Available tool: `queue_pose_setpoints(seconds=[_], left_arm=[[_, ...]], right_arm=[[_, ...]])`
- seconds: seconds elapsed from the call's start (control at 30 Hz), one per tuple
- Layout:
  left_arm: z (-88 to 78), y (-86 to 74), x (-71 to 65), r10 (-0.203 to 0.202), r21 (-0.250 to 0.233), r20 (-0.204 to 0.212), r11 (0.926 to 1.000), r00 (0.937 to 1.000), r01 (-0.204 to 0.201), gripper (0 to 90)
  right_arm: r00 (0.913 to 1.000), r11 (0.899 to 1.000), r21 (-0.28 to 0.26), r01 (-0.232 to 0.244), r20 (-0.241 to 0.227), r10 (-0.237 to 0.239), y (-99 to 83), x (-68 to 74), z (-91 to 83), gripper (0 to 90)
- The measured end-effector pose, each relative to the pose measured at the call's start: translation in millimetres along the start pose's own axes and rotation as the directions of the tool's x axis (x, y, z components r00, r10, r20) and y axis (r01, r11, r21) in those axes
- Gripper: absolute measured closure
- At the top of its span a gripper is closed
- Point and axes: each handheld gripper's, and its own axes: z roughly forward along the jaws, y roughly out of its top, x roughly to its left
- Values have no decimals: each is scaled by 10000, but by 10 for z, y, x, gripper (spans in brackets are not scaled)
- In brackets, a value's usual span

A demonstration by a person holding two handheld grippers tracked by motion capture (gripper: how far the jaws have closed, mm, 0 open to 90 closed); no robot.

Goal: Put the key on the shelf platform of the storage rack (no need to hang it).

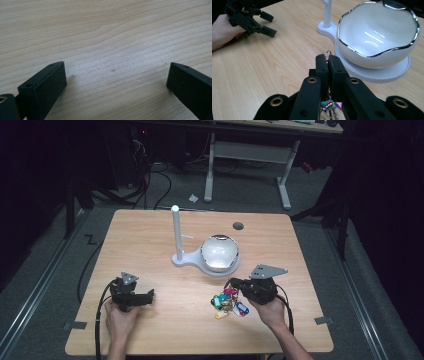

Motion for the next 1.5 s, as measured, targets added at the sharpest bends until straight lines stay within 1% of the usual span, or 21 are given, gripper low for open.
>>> queue_pose_setpoints(seconds=[0.17,0.2,0.3,0.5,0.57,0.6,0.7,0.73,0.77,0.8,1.03,1.17,1.2,1.27,1.3,1.5], left_arm=[[0,0,0,-1,6,-4,10000,10000,1,30],[0,-1,-2,-28,4,-13,10000,10000,28,30],[0,-1,-2,-24,5,-13,10000,10000,24,30],[0,-1,-1,-17,5,-11,10000,10000,17,30],[0,-1,-2,-22,1,-14,10000,10000,22,30],[0,0,0,5,2,5,10000,10000,-5,30],[-1,-1,-2,-25,7,-13,10000,10000,25,29],[0,0,1,10,1,6,10000,10000,-10,30],[0,0,1,10,1,6,10000,10000,-10,30],[0,-1,-1,-18,3,-10,10000,10000,18,30],[0,1,1,15,4,13,10000,10000,-15,30],[-1,0,0,-5,9,0,10000,10000,5,30],[-1,0,0,3,8,3,10000,10000,-3,30],[-1,0,1,2,7,8,10000,10000,-2,30],[-1,0,0,0,10,5,10000,10000,0,31],[-1,2,3,24,0,26,10000,10000,-24,33]], right_arm=[[9999,9999,-103,91,-91,-92,75,-13,-81,875],[9997,9997,-151,215,-91,-217,130,-8,-122,875],[9993,9990,-252,356,-74,-358,216,-9,-183,875],[9988,9977,-471,479,-74,-483,356,-32,-298,875],[9984,9970,-539,560,-38,-563,428,-45,-361,874],[9979,9959,-645,642,3,-643,492,-50,-420,875],[9974,9946,-750,713,15,-714,546,-55,-470,875],[9974,9941,-814,716,14,-717,610,-73,-513,875],[9974,9941,-814,716,14,-717,610,-73,-513,875],[9974,9939,-844,714,-31,-720,668,-90,-533,875],[9960,9924,-859,884,-85,-894,852,-123,-569,875],[9961,9920,-926,859,-125,-874,930,-148,-585,874],[9961,9919,-937,858,-132,-874,994,-172,-598,874],[9959,9917,-945,869,-165,-888,1018,-182,-601,874],[9958,9917,-938,882,-172,-902,1085,-204,-607,874],[9950,9907,-945,975,-102,-989,1260,-257,-604,874]])
